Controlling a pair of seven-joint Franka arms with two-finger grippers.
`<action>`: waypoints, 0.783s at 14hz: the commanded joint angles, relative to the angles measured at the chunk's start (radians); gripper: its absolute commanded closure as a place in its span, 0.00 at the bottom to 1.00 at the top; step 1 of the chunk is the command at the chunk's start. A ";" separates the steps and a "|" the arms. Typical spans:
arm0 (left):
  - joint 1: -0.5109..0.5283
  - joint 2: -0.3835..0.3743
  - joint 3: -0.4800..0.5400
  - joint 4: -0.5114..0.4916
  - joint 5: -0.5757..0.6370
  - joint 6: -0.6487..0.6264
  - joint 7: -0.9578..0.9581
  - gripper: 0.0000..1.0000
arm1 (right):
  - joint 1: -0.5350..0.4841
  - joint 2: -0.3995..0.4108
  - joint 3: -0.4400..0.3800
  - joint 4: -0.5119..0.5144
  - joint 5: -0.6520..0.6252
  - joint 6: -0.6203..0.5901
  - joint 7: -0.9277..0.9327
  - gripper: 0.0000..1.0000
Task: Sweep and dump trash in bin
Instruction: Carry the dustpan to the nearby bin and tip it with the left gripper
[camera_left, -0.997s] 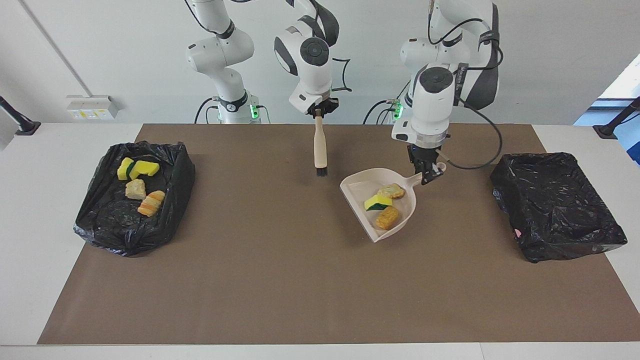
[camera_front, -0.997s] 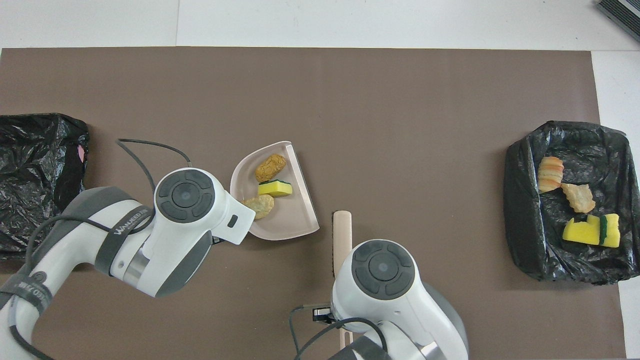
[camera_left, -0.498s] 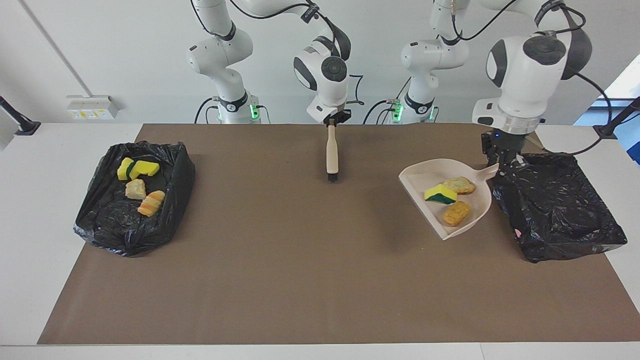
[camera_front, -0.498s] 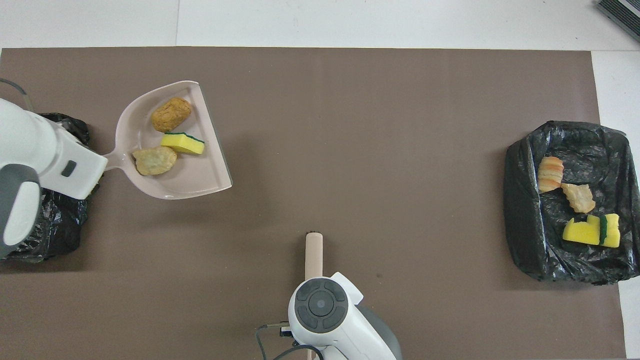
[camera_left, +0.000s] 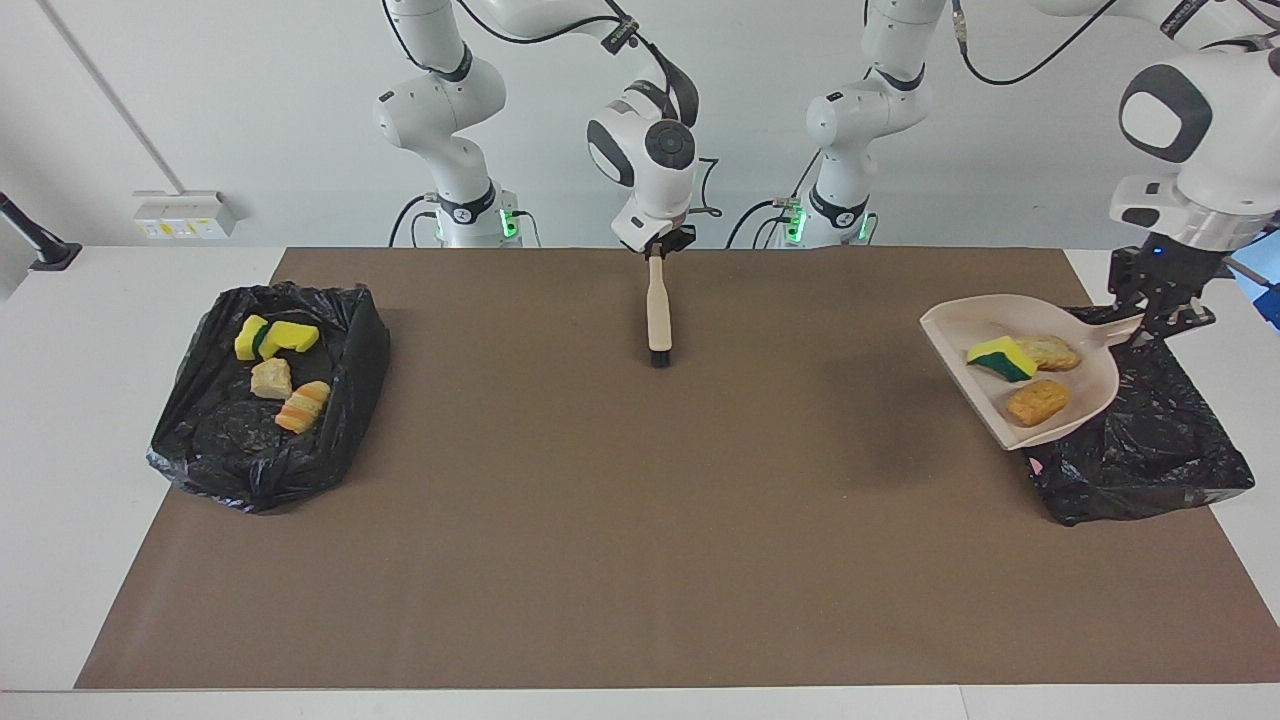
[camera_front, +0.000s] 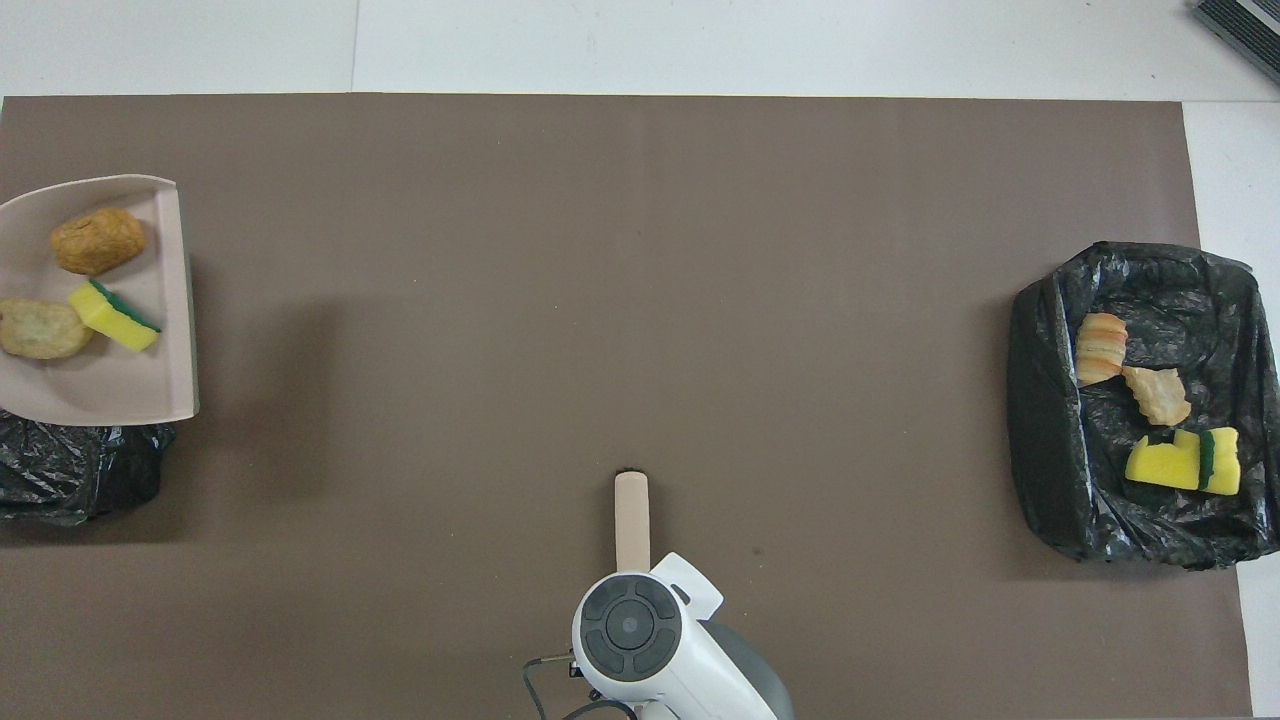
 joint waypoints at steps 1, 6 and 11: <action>0.087 0.124 -0.005 0.172 0.014 -0.026 0.194 1.00 | 0.001 0.011 0.000 -0.013 -0.019 0.034 0.013 1.00; 0.109 0.140 0.037 0.206 0.201 0.005 0.197 1.00 | 0.002 0.037 0.000 0.030 -0.020 0.029 0.003 0.00; 0.087 0.132 0.035 0.125 0.454 0.092 0.146 1.00 | -0.013 0.034 -0.009 0.091 -0.022 0.028 0.001 0.00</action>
